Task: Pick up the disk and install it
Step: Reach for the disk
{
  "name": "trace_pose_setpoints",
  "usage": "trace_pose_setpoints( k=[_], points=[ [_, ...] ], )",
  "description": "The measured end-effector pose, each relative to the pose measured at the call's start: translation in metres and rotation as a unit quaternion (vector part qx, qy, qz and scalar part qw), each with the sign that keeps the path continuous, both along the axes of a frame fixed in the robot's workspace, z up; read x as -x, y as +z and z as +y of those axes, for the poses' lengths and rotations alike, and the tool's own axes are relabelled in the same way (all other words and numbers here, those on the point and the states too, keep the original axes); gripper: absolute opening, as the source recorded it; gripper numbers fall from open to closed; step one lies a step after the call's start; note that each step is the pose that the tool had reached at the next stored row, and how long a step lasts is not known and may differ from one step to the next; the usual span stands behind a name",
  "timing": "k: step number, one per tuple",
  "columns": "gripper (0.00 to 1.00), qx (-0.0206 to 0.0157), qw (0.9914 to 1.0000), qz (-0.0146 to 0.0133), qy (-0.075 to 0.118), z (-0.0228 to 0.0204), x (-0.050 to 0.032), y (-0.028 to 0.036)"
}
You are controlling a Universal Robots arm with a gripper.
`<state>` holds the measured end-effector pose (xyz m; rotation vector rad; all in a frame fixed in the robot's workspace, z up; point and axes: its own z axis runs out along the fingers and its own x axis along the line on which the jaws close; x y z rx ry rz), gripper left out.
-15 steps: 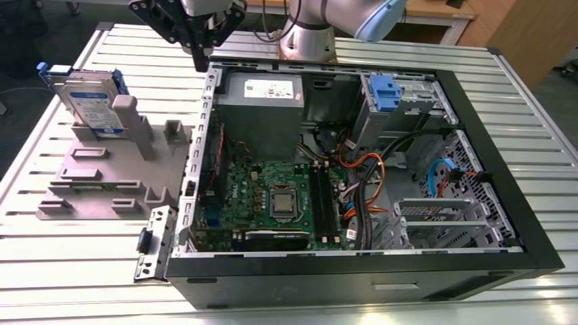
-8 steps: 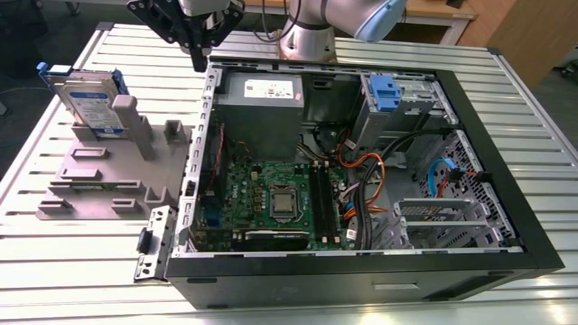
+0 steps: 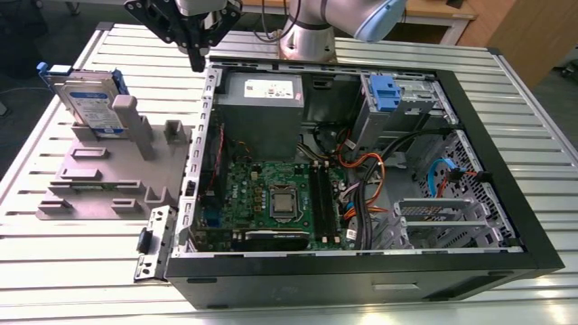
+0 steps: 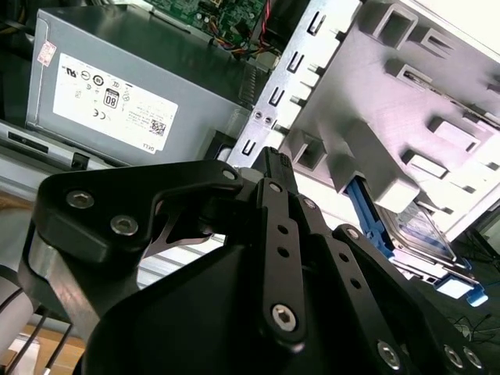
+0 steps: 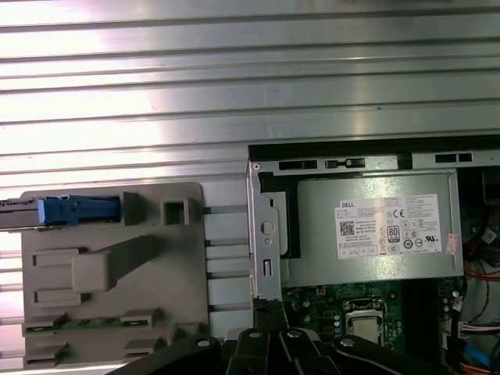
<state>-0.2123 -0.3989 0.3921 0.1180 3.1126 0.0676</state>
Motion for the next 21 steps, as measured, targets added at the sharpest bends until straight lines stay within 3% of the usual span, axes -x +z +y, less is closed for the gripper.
trace_pose_setpoints(
  k=[21],
  points=[
    [0.11, 0.0000, 1.00000, 0.0000, 0.000, 0.0000, 0.0064, 0.0000]
  ],
)
